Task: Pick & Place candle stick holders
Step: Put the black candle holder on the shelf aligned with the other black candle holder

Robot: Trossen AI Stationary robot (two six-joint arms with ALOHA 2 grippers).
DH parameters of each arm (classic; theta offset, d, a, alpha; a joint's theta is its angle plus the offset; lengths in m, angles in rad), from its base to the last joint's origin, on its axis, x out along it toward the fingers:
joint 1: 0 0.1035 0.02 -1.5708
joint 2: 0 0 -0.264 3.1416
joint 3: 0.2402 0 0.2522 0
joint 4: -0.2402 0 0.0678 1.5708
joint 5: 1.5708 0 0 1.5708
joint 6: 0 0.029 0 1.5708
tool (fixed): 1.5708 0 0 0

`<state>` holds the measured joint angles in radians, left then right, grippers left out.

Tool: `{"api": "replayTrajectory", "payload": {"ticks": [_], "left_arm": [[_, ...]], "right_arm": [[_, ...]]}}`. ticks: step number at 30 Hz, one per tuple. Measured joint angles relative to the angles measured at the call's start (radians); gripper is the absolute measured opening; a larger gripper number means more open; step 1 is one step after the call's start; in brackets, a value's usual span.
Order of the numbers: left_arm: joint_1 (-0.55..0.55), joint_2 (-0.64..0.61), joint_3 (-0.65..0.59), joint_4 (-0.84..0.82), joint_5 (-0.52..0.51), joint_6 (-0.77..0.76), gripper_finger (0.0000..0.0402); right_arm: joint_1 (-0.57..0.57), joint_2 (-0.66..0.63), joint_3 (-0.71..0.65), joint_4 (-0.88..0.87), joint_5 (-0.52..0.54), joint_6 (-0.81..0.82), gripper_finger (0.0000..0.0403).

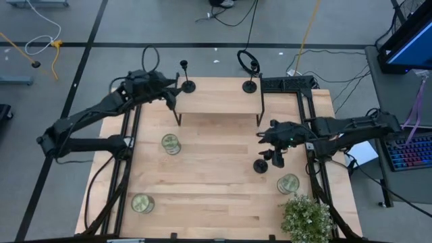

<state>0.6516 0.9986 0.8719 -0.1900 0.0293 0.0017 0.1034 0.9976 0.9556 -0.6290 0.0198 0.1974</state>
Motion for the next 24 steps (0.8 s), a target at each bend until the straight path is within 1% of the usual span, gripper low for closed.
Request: {"api": "replayTrajectory", "payload": {"ticks": [3, 7, 9, 11, 13, 15, 17, 21, 24], "left_arm": [[-0.021, -0.041, 0.000, 0.004, 0.050, -0.031, 0.0239], [-0.053, -0.077, 0.000, 0.005, 0.060, -0.037, 0.0239], [-0.066, -0.086, 0.000, 0.006, 0.059, -0.037, 0.0239], [-0.075, -0.086, 0.000, 0.007, 0.058, -0.037, 0.0239], [-0.083, -0.085, 0.000, 0.006, 0.057, -0.034, 0.0239], [-0.085, -0.083, 0.000, 0.007, 0.057, -0.034, 0.0239], [-0.085, -0.083, 0.000, 0.006, 0.056, -0.034, 0.0239], [-0.085, -0.083, 0.000, 0.006, 0.056, -0.034, 0.0239], [-0.085, -0.083, 0.000, 0.006, 0.056, -0.034, 0.0239]], "right_arm": [[0.034, -0.062, -0.074, 0.088, 0.019, -0.010, 0.0211], [0.055, -0.150, -0.179, 0.164, 0.085, -0.024, 0.0210], [0.060, -0.187, -0.238, 0.223, 0.080, -0.004, 0.0210], [0.068, -0.217, -0.297, 0.293, 0.044, 0.001, 0.0210], [0.077, -0.240, -0.351, 0.368, 0.008, -0.021, 0.0210], [0.084, -0.258, -0.398, 0.438, 0.005, -0.049, 0.0210], [0.085, -0.272, -0.434, 0.493, 0.019, -0.070, 0.0210], [0.084, -0.288, -0.475, 0.551, 0.085, -0.085, 0.0217], [0.085, -0.290, -0.489, 0.564, 0.083, -0.073, 0.0227]]}}
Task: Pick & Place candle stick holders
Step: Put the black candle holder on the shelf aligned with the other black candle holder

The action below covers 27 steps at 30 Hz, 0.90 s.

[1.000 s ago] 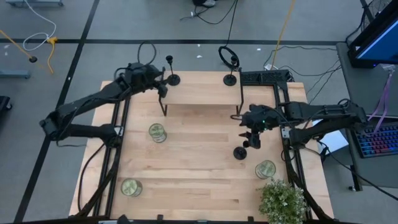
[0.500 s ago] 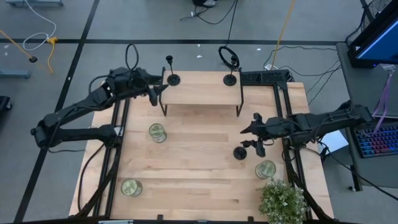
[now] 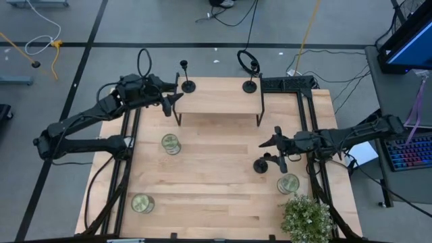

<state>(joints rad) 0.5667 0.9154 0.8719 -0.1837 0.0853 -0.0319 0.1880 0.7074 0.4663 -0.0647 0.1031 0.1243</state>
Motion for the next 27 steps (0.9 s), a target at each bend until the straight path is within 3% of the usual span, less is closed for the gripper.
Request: {"api": "replayTrajectory", "payload": {"ticks": [9, 24, 27], "left_arm": [[0.000, 0.000, 0.000, -0.006, -0.002, 0.001, 0.0239], [0.000, 0.001, 0.000, -0.008, -0.002, 0.011, 0.0239], [0.000, 0.001, 0.000, -0.008, -0.002, 0.010, 0.0239]], "right_arm": [[0.002, -0.001, -0.044, 0.035, -0.001, 0.050, 0.0253], [0.012, -0.081, -0.048, 0.125, -0.005, -0.065, 0.0285], [0.011, -0.098, -0.048, 0.108, -0.086, -0.016, 0.0284]]}}
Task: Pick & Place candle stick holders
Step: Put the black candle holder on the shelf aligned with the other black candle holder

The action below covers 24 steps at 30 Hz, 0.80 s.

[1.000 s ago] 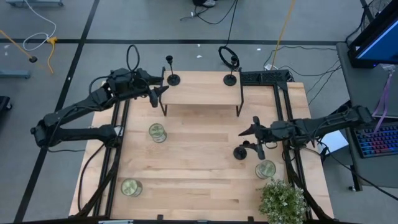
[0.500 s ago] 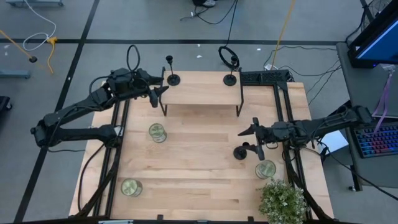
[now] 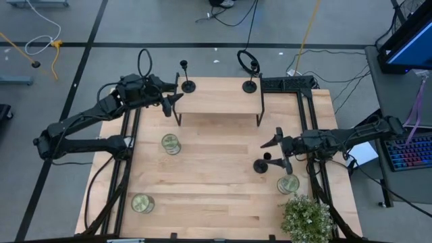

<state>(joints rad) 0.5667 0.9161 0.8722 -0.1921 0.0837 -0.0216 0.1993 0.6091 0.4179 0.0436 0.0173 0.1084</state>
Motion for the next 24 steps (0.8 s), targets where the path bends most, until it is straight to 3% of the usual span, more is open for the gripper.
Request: {"api": "replayTrajectory", "payload": {"ticks": [4, 10, 16, 24], "left_arm": [[0.000, 0.000, 0.000, 0.000, 0.000, 0.000, 0.0239], [0.000, 0.000, 0.000, -0.008, 0.000, 0.000, 0.0239], [0.000, 0.000, 0.000, -0.016, 0.002, -0.001, 0.0239], [0.000, 0.000, 0.000, -0.016, 0.002, -0.001, 0.0239]], "right_arm": [[0.004, 0.007, -0.012, -0.012, -0.106, 0.067, 0.0282], [0.005, 0.006, -0.109, 0.080, 0.014, 0.032, 0.0289], [0.006, 0.005, -0.240, 0.381, -0.067, -0.015, 0.0299], [0.006, -0.010, -0.266, 0.497, -0.070, -0.064, 0.0299]]}}
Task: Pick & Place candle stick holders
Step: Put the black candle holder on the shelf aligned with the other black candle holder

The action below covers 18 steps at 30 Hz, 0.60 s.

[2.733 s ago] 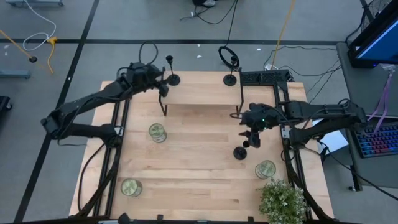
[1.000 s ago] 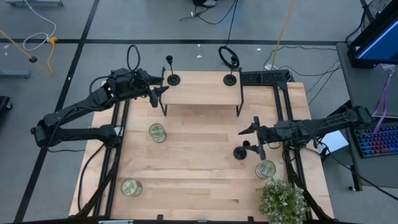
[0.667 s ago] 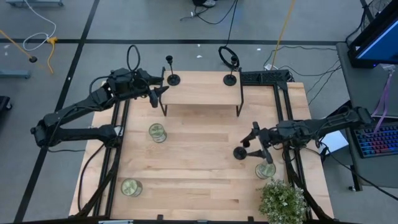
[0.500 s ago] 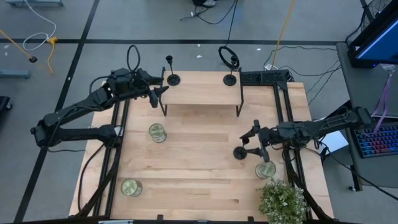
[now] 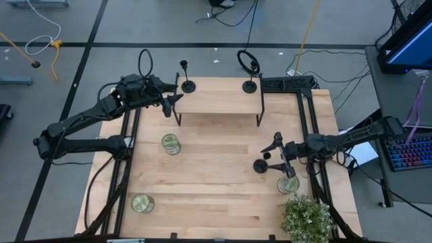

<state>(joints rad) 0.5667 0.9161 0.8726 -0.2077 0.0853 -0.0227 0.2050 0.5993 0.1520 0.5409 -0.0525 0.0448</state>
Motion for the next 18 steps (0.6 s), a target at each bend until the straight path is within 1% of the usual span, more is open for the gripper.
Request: {"api": "replayTrajectory", "payload": {"ticks": [3, 6, 9, 10, 14, 16, 18], "left_arm": [[0.000, 0.000, 0.000, 0.000, 0.000, 0.000, 0.0239], [0.000, 0.000, 0.000, 0.000, 0.000, -0.001, 0.0239], [0.000, 0.000, 0.000, 0.000, 0.000, -0.001, 0.0239], [0.000, 0.000, 0.000, -0.001, 0.000, -0.001, 0.0239], [0.000, 0.000, 0.000, -0.001, 0.001, -0.001, 0.0239], [0.000, 0.000, 0.000, -0.001, 0.001, -0.001, 0.0239], [0.000, 0.000, 0.000, -0.002, 0.001, -0.001, 0.0239]], "right_arm": [[0.000, -0.019, 0.001, 0.075, 0.000, -0.008, 0.0299], [0.000, -0.050, 0.001, 0.064, 0.002, -0.021, 0.0299], [0.000, -0.077, 0.001, -0.020, 0.006, -0.061, 0.0299], [0.000, -0.082, 0.001, -0.054, 0.026, -0.065, 0.0299], [-0.001, -0.082, 0.001, -0.161, 0.187, -0.060, 0.0299], [-0.001, -0.083, 0.002, -0.191, 0.183, -0.060, 0.0299], [0.000, -0.082, 0.002, -0.216, 0.148, -0.046, 0.0299]]}}
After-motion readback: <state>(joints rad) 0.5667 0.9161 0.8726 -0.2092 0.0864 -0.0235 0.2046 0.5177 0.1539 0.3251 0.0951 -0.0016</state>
